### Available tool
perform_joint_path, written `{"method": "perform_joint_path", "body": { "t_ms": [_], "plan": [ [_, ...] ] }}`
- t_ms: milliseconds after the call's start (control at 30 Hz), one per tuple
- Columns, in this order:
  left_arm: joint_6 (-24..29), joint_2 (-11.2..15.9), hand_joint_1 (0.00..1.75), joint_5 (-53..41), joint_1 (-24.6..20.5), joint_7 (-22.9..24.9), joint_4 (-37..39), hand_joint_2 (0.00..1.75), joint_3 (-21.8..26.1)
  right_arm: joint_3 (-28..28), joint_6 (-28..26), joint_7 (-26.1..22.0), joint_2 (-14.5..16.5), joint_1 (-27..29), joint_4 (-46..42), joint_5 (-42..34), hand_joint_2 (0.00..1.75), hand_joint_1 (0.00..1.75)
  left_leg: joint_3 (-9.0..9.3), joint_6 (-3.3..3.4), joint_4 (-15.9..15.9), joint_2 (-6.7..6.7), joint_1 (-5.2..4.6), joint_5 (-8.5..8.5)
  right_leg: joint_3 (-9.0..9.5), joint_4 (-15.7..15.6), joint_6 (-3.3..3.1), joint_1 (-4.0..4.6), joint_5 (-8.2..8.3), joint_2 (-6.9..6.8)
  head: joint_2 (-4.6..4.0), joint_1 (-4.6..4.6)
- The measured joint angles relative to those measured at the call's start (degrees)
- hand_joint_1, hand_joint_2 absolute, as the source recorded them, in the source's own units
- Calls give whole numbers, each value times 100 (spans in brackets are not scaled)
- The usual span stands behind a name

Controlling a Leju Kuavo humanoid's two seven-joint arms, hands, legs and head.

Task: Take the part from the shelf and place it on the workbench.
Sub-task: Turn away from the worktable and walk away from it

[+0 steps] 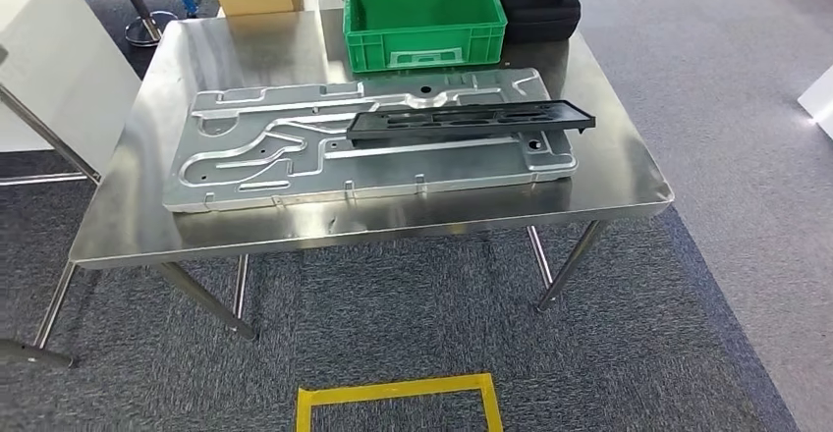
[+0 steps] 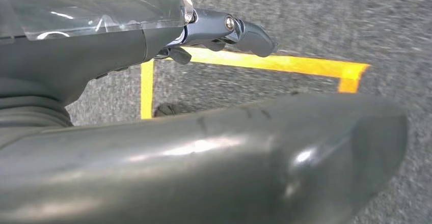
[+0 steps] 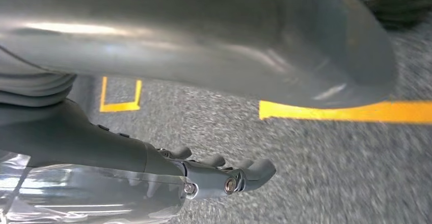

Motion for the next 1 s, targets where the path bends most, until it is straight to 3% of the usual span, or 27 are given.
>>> {"method": "perform_joint_path", "body": {
  "t_ms": [67, 100, 167, 200, 233, 267, 333, 367, 400, 433, 467, 500, 567, 633, 700, 733, 767, 833, 867, 900, 933, 1000],
  "plan": [
    [-11, -5, 0, -15, -45, 6, 0, 0, -7, 4, 72, 95, 18, -5, 21, 83, 0, 0, 542, 55, -818, 148, -28, -44, -93, 79, 62, 13, 65, -96, 0, 7],
    [-20, -9, 0, -24, -62, 8, 0, 0, -10, 7, 101, 133, 24, -10, 31, 116, 0, 0, 666, 100, -1043, 186, -47, -108, -105, 99, 97, 20, 101, -139, 0, 6],
    [-40, -18, 0, -48, -61, 13, -1, 0, -12, 10, 132, 224, 35, -30, 49, 141, 0, 0, 635, 210, -1113, 150, -66, -65, -113, 95, 168, 11, 181, -195, 0, 0],
    [-53, -25, 0, -61, -54, 18, -1, 0, -13, 10, 141, 276, 40, -42, 55, 135, 0, 0, 577, 263, -1117, 134, -59, -5, -144, 133, 208, -1, 129, -156, 0, -13],
    [-63, -31, 0, -71, -52, 22, -1, 0, -15, 10, 145, 324, 48, -49, 60, 126, 0, 0, 503, 318, -1122, 128, -52, 67, -196, 240, 246, -17, -29, -81, 0, -13],
    [-70, -39, 0, -76, -56, 26, -1, 0, -17, 10, 149, 361, 52, -49, 67, 117, 0, 0, 412, 363, -1129, 121, -43, 149, -271, 454, 283, -31, -295, 15, 0, -13],
    [-78, -47, 0, -94, -66, 30, -1, 0, -22, 10, 173, 398, 59, -48, 76, 126, 0, 0, 220, 405, -1123, 96, -52, 296, -425, 1124, 332, -45, -893, 154, 0, -2],
    [-80, -50, 0, -103, -67, 31, -1, 0, -25, 10, 193, 406, 60, -52, 82, 137, 0, 0, 127, 407, -1116, 83, -58, 368, -463, 1447, 343, -46, -1043, 174, 0, -1],
    [-82, -51, 0, -112, -67, 33, -1, 0, -28, 10, 217, 409, 62, -58, 86, 154, 0, 0, 32, 402, -1103, 72, -65, 438, -433, 1640, 345, -45, -1036, 179, 0, -1],
    [-82, -52, 0, -117, -68, 36, -1, 0, -34, 10, 236, 407, 65, -64, 90, 171, 0, 0, -64, 394, -1086, 62, -72, 505, -313, 1655, 335, -44, -907, 181, 0, -1],
    [-82, -53, 0, -119, -69, 40, -1, 0, -42, 10, 247, 406, 67, -70, 92, 187, 0, 0, -154, 383, -1067, 52, -78, 565, -96, 1469, 311, -40, -733, 183, 0, -2],
    [-84, -57, 0, -124, -71, 44, -1, 0, -51, 10, 251, 405, 69, -76, 92, 201, 0, 0, -233, 371, -1047, 43, -83, 622, 213, 1113, 270, -27, -601, 188, 0, -2],
    [-92, -73, 0, -132, -78, 47, -1, 0, -68, 10, 252, 403, 66, -98, 91, 217, 0, 0, -336, 332, -1016, 32, -100, 721, 856, 214, 179, 15, -625, 194, 0, -4],
    [-97, -83, 0, -142, -90, 47, -1, 0, -81, 10, 253, 400, 63, -117, 90, 227, 0, 0, -384, 269, -1020, 34, -95, 831, 1131, -268, 123, 57, -734, 196, 0, -5],
    [-98, -74, 0, -158, -90, 47, -1, 0, -90, 10, 255, 403, 67, -119, 97, 231, 0, 0, -432, 199, -1023, 19, -85, 887, 1062, -337, 78, 44, -636, 180, 0, -3],
    [-98, -68, 0, -167, -85, 47, -1, 0, -95, 10, 255, 404, 68, -122, 100, 232, 0, 0, -484, 169, -939, -6, -81, 763, 995, -355, 42, 28, -557, 167, 0, -5],
    [-99, -63, 0, -174, -75, 47, -1, 0, -98, 10, 255, 406, 69, -124, 103, 234, 0, 0, -558, 137, -748, -34, -73, 527, 910, -372, 13, 10, -471, 156, 0, -13],
    [-102, -62, 0, -180, -63, 47, -1, 0, -105, 10, 253, 406, 74, -119, 105, 237, 0, 0, -724, 80, -73, -75, -37, -94, 717, -352, -19, 9, -324, 145, 0, -29],
    [-103, -62, 0, -181, -58, 47, -1, 0, -106, 10, 252, 406, 77, -112, 105, 237, 0, 0, -774, 53, 287, -78, -22, -275, 614, -328, -15, 11, -257, 142, 0, -34],
    [-105, -62, 0, -182, -56, 47, -1, 0, -107, 10, 251, 406, 80, -107, 106, 237, 0, 0, -771, 31, 543, -79, -10, -309, 504, -293, -7, 11, -194, 139, 0, -34],
    [-107, -61, 0, -183, -56, 46, -1, 0, -108, 9, 251, 406, 82, -105, 106, 237, 0, 0, -688, 12, 629, -79, 2, -207, 384, -244, 7, 6, -136, 138, 0, -36],
    [-108, -56, 0, -185, -61, 46, -1, 0, -109, 8, 250, 407, 85, -105, 106, 237, 0, 0, -242, -11, 216, -80, 30, 104, 144, -116, 50, -9, -42, 140, 0, -37]
  ]
}}
